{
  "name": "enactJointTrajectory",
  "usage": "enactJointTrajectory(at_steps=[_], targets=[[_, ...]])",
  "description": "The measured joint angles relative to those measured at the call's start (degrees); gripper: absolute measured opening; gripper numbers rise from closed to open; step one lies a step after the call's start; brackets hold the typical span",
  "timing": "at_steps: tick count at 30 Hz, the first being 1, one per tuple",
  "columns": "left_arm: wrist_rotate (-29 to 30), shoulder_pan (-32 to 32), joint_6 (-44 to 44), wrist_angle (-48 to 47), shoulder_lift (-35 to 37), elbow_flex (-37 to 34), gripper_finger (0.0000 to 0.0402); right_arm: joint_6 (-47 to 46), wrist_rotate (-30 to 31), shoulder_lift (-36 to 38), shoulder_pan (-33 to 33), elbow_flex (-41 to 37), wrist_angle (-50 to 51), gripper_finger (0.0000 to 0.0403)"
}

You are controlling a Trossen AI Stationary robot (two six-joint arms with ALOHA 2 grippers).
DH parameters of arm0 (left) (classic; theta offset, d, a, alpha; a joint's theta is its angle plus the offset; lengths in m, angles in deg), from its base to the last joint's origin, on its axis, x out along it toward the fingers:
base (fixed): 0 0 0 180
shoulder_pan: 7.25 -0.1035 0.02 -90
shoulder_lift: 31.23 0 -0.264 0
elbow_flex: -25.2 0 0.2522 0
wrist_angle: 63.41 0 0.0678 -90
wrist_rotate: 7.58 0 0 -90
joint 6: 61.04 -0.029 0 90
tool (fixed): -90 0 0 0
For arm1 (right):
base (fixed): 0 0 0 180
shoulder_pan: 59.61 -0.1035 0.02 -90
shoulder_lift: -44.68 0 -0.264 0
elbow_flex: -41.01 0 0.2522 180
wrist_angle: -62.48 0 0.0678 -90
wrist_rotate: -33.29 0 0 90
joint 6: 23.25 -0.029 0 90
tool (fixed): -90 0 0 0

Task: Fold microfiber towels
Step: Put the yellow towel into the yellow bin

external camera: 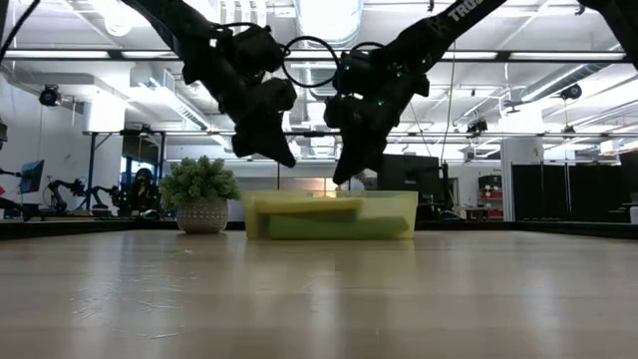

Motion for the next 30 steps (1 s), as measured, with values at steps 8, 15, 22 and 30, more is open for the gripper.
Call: enactJointTrajectory(at_steps=[8,15,22,30], targets=[[-1.09,-0.18,2.89,2.76,-8.29,-0.02,0.0,-4.55,-0.45,-5.98,0.06,-0.01,-7.13,0.0008],[1.92,-1.53,2.53,-1.34,-10.03,-0.02,0.0,-4.33,2.67,-6.46,1.6,-0.04,-1.96,0.0008],[2.51,-2.42,1.45,0.54,-5.46,0.9,0.0,-4.5,2.97,-3.8,3.52,0.02,-6.33,0.0008],[4.72,-3.37,1.24,2.85,-6.78,0.95,0.0,-5.97,2.97,-5.44,4.73,-0.02,-13.4,0.0008]])
